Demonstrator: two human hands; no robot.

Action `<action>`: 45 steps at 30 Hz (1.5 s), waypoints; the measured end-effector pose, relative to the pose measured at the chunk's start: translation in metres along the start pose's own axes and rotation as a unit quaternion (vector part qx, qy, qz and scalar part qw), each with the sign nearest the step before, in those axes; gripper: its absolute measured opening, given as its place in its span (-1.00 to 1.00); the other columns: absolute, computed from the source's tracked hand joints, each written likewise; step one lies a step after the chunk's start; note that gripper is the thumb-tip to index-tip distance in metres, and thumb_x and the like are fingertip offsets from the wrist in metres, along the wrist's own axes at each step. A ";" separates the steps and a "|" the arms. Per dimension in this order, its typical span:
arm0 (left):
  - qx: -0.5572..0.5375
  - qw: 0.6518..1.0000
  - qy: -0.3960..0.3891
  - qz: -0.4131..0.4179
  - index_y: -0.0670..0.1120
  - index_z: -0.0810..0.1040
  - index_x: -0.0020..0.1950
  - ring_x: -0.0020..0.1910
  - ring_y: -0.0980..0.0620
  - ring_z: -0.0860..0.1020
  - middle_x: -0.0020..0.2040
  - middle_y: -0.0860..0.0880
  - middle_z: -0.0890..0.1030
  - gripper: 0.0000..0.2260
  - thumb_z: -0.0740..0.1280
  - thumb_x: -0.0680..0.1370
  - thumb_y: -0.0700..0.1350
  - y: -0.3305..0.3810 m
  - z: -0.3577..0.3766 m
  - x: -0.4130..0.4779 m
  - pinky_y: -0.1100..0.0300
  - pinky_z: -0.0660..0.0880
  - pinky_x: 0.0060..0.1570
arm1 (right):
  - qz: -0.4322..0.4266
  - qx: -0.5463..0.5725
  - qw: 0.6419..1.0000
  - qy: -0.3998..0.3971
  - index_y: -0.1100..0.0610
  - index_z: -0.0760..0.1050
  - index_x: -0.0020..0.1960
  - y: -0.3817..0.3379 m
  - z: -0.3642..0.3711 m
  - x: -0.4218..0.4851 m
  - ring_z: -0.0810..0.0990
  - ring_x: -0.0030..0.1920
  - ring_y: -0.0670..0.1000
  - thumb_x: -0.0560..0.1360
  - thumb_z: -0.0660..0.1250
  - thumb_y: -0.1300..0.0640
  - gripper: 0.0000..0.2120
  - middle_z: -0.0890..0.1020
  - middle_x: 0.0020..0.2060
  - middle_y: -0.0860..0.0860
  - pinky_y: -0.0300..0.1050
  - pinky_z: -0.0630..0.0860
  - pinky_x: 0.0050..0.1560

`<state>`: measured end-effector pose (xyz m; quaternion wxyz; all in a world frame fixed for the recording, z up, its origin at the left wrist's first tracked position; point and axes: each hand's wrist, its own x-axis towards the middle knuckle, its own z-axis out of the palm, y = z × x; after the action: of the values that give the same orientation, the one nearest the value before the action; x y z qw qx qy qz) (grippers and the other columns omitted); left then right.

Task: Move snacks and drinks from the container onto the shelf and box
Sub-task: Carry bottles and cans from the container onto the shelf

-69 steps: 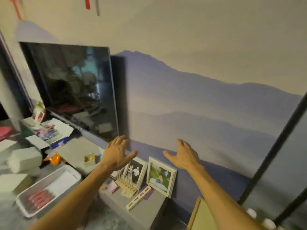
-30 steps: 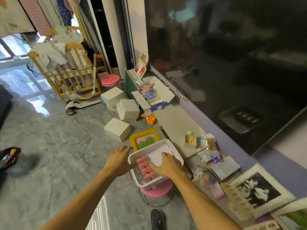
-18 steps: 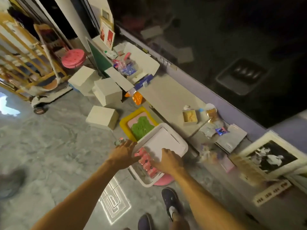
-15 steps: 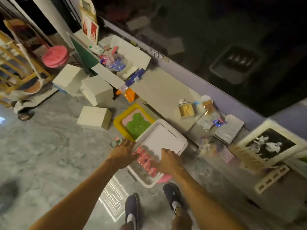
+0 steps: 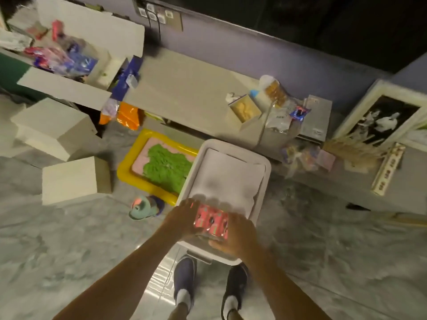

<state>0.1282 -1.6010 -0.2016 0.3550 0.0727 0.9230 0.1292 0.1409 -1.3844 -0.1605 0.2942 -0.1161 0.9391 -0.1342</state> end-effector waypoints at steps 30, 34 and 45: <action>0.085 0.992 -0.046 0.087 -0.02 0.52 0.21 0.12 -0.09 0.62 0.12 -0.02 0.59 -0.63 0.53 0.46 -0.02 -0.031 0.014 0.062 0.09 0.50 -0.03 | 0.026 -0.053 0.998 -0.023 0.02 0.45 0.23 0.047 0.062 0.028 0.61 0.08 0.00 0.43 0.58 -0.16 -0.48 0.61 0.05 -0.08 -0.02 0.49 0.34; -0.042 0.996 0.009 0.073 0.07 0.58 0.15 -0.03 0.03 0.58 0.02 0.07 0.55 -0.56 0.59 0.33 0.10 -0.034 -0.017 0.036 0.13 0.44 -0.13 | 0.031 0.057 0.997 0.030 -0.03 0.45 0.27 0.047 0.036 0.008 0.56 0.03 -0.08 0.43 0.56 -0.19 -0.47 0.55 0.13 -0.09 -0.11 0.59 0.23; -0.155 0.957 0.224 0.100 0.14 0.63 0.14 -0.01 0.02 0.61 0.10 0.10 0.58 -0.57 0.60 0.31 0.12 0.016 -0.186 -0.078 0.14 0.56 -0.02 | 0.006 0.209 0.962 0.176 0.03 0.44 0.48 -0.008 -0.149 -0.044 0.56 0.24 0.04 0.47 0.57 0.06 -0.38 0.46 0.36 0.00 -0.26 0.41 0.14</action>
<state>0.0612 -1.6379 -0.0139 0.1310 0.0774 0.9355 0.3188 0.0903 -1.3513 -0.0176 0.1423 -0.0212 0.9280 -0.3438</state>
